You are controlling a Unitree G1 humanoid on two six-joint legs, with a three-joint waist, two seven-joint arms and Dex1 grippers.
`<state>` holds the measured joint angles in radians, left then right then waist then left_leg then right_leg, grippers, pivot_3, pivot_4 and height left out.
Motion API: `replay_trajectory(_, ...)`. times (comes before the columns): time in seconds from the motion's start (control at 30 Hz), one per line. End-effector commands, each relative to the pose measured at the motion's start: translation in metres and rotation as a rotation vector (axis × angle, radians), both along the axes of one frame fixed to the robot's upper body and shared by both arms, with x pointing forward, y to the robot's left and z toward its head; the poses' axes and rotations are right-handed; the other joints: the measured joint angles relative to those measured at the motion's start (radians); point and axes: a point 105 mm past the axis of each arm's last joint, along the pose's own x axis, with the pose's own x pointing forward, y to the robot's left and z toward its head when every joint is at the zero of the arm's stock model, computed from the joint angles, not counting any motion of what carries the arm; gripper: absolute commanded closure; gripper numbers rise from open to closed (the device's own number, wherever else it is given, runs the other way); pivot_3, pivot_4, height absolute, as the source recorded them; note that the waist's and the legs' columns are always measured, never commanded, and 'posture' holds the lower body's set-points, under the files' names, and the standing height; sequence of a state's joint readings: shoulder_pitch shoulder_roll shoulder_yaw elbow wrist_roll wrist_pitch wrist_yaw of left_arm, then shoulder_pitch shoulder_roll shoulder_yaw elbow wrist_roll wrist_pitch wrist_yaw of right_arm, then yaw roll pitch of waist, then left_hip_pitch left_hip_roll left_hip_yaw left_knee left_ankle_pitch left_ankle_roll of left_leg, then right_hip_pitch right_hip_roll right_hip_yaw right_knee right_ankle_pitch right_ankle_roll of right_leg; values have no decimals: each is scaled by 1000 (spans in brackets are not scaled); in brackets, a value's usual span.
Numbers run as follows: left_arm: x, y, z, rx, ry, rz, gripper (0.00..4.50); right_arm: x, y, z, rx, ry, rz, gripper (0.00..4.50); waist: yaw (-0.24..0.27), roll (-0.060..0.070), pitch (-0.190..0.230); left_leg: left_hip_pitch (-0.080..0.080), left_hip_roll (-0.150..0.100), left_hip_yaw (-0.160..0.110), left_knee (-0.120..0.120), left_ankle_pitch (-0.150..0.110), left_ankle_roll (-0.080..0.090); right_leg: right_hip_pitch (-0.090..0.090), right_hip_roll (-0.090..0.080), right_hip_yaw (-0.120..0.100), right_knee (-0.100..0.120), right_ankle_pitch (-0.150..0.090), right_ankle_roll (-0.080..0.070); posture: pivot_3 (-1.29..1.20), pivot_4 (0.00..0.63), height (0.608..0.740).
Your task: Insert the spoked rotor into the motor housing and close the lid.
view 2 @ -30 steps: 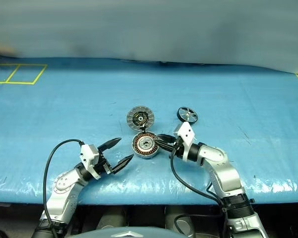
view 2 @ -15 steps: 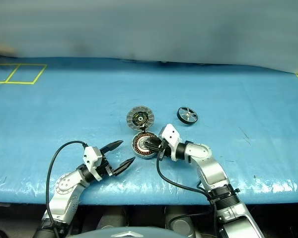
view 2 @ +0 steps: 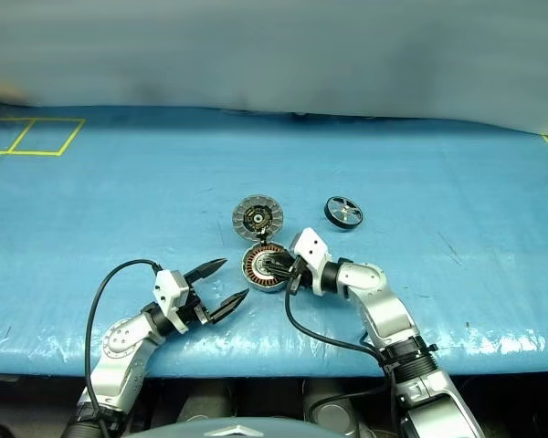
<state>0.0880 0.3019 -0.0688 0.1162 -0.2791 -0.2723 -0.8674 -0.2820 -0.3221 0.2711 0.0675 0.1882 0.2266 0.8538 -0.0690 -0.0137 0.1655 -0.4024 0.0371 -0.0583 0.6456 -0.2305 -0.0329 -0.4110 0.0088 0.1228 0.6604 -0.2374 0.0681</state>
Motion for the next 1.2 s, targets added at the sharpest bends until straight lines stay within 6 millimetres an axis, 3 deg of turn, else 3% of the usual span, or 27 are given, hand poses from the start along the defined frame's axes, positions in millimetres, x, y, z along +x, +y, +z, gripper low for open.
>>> replay_trajectory(0.03, 0, 0, 3, 0, -26, 5, 0, 1, 5, 10, 11, -42, 28, 3848, 0, 0, 0, 0, 0, 0, 0, 0, 0, 0, 0, 0, 0, 0, 0, 0, 150, 740)
replay_trajectory(0.23, 1, 0, 4, 1, -30, 11, 0, 3, 4, 8, 1, -38, 22, 3848, 0, 0, 0, 0, 0, 0, 0, 0, 0, 0, 0, 0, 0, 0, 0, 0, 150, 740)
replay_trajectory(0.43, 2, 2, 4, 6, -32, 15, 0, -1, 6, 11, 15, -46, 41, 1890, 0, 0, 0, 0, 0, 0, 0, 0, 0, 0, 0, 0, 0, 0, 0, 0, 150, 740)
replay_trajectory(0.8, 1, 2, 1, 10, -26, 16, 0, 2, 9, 23, 109, -26, 21, 1890, 0, 0, 0, 0, 0, 0, 0, 0, 0, 0, 0, 0, 0, 0, 0, 0, 150, 740)
replay_trajectory(1.07, 2, 1, 1, 11, -27, 15, 0, 8, 6, 16, 64, -31, -21, 4428, 0, 0, 0, 0, 0, 0, 0, 0, 0, 0, 0, 0, 0, 0, 0, 0, 150, 740)
replay_trajectory(1.2, 2, 1, 0, 12, -25, 15, 0, 9, 7, 13, 50, -30, -29, 4471, 0, 0, 0, 0, 0, 0, 0, 0, 0, 0, 0, 0, 0, 0, 0, 0, 150, 740)
